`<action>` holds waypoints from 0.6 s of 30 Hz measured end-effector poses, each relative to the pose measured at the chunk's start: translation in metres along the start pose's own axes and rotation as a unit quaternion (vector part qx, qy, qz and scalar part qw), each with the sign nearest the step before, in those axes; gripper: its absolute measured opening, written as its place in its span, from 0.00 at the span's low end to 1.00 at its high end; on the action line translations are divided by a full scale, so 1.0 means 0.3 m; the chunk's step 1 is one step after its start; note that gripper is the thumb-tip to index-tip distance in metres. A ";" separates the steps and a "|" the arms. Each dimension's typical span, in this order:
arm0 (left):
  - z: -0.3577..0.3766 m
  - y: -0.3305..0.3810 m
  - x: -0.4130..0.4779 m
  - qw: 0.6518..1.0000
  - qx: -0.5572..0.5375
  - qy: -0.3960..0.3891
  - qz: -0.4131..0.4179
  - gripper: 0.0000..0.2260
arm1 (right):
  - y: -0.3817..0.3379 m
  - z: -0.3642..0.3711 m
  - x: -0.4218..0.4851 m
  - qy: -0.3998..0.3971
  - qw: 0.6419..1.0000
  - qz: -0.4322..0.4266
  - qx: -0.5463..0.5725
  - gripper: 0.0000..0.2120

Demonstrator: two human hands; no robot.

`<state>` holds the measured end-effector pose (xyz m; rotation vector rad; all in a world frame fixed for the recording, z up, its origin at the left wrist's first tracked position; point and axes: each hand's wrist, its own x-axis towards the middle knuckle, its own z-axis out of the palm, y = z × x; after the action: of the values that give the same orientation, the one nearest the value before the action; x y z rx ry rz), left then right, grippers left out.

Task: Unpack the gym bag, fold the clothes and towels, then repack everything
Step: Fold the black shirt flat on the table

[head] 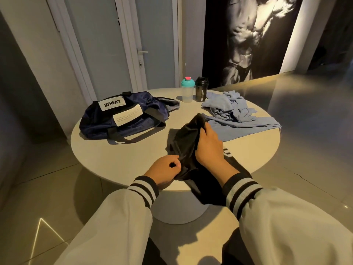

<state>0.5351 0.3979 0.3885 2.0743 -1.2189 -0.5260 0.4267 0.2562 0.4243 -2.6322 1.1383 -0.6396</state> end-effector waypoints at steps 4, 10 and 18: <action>0.019 -0.006 -0.012 0.990 -0.116 0.073 -0.025 0.09 | -0.028 0.037 0.001 -0.115 0.990 -0.070 0.038 0.33; -0.003 0.004 0.007 0.973 -0.180 0.137 -0.045 0.11 | 0.009 0.083 -0.032 -0.165 0.986 -0.003 0.026 0.24; 0.003 0.001 0.125 0.985 -0.002 0.103 -0.138 0.26 | -0.014 0.015 -0.065 -0.063 0.898 -0.035 0.435 0.28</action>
<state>0.5525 0.3647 0.3878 2.2447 -0.8177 -0.4227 0.4194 0.2734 0.4158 -1.8979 0.5188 -0.7507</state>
